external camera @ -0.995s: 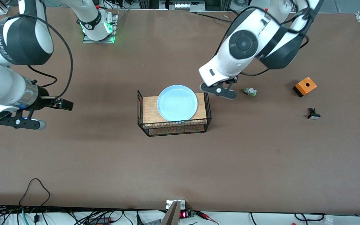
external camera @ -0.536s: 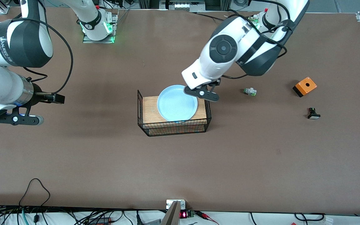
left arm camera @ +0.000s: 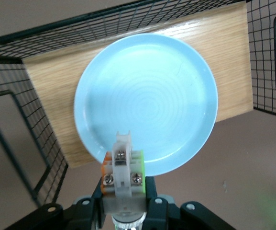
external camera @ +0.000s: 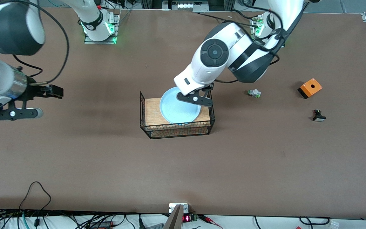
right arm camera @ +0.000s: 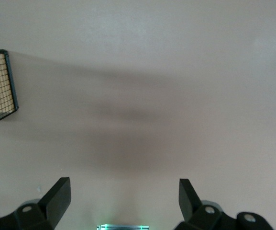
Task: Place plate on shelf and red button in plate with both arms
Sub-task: 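Carry the red button with the left gripper and lower it onto the plate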
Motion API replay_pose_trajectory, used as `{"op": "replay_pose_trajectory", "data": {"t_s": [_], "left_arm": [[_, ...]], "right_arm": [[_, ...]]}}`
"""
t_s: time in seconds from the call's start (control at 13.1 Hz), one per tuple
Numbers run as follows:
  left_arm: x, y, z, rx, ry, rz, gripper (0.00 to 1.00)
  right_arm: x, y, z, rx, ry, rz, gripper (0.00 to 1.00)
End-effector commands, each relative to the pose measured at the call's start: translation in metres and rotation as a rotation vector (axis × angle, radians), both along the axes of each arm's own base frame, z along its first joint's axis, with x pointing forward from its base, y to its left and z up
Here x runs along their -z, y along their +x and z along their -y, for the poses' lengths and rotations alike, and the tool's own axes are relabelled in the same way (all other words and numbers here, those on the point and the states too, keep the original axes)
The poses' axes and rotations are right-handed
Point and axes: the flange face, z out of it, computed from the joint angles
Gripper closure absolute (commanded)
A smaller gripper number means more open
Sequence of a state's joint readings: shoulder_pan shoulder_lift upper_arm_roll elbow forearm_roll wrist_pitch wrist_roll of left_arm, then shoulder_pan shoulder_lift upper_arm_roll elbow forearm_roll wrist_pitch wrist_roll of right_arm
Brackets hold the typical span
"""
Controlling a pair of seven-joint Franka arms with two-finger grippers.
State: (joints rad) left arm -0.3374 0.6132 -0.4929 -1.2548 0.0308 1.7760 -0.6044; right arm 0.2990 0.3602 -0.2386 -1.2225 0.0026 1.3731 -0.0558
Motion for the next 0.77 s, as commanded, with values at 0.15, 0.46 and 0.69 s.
{"op": "replay_pose_trajectory", "data": {"t_s": [0.15, 0.46, 0.69], "left_arm": [[0.039, 0.009, 0.031, -0.013, 0.018, 0.043, 1.00], [0.056, 0.011, 0.038, -0.007, 0.062, 0.067, 1.00], [0.072, 0.014, 0.041, -0.012, 0.048, 0.077, 1.00]], "right_arm": [[-0.002, -0.012, 0.052, 0.001, 0.112, -0.006, 0.00], [0.004, -0.063, 0.100, 0.055, 0.135, 0.040, 0.00], [-0.002, -0.075, 0.077, -0.004, 0.056, 0.049, 0.00]]}}
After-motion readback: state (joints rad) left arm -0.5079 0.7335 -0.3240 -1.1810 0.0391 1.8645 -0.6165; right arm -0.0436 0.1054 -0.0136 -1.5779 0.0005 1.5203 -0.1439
